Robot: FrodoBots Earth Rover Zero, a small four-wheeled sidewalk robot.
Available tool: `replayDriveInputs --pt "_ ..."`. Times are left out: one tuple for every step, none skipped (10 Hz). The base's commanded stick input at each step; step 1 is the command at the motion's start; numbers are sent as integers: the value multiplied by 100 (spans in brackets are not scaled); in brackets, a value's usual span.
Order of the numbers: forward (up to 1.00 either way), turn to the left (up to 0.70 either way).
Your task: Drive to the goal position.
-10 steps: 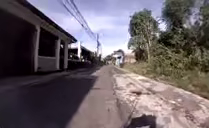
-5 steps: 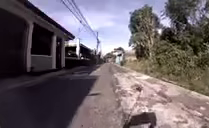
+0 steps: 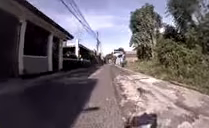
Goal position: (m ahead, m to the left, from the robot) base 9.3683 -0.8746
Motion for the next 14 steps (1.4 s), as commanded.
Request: replayDriveInputs --pt "100 0" --pt "100 0" --pt "100 0" --pt "100 0" --pt "100 0" --pt "100 0" --pt "100 0" --pt "100 0" --pt "100 0" --pt "100 0" --pt "100 0" --pt "100 0" --pt "100 0" --pt "100 0"
